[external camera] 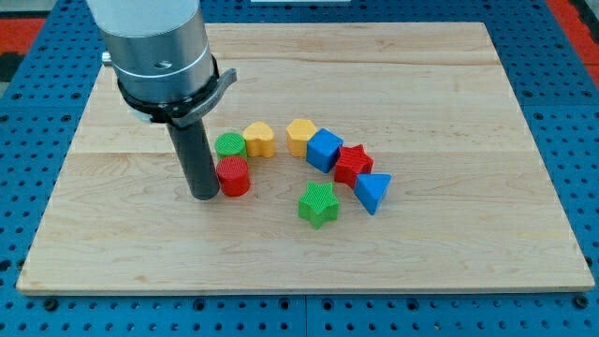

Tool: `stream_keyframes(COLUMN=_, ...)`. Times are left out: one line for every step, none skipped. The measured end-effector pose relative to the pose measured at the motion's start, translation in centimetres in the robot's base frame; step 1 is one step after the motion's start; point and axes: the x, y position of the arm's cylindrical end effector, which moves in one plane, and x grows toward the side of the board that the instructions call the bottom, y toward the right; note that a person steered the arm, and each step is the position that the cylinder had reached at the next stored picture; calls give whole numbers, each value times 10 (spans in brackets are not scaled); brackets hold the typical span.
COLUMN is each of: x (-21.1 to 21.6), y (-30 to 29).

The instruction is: Move the yellow heart into the yellow hexagon towards the center

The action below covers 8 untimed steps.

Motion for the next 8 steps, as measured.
stream_keyframes(x=-11, y=-34)
stream_keyframes(x=-38, y=-34)
stream_keyframes(x=-69, y=-30)
stream_keyframes(x=-75, y=14)
stream_keyframes(x=-75, y=63)
stream_keyframes(x=-75, y=73)
stream_keyframes(x=-75, y=49)
stream_keyframes(x=-75, y=20)
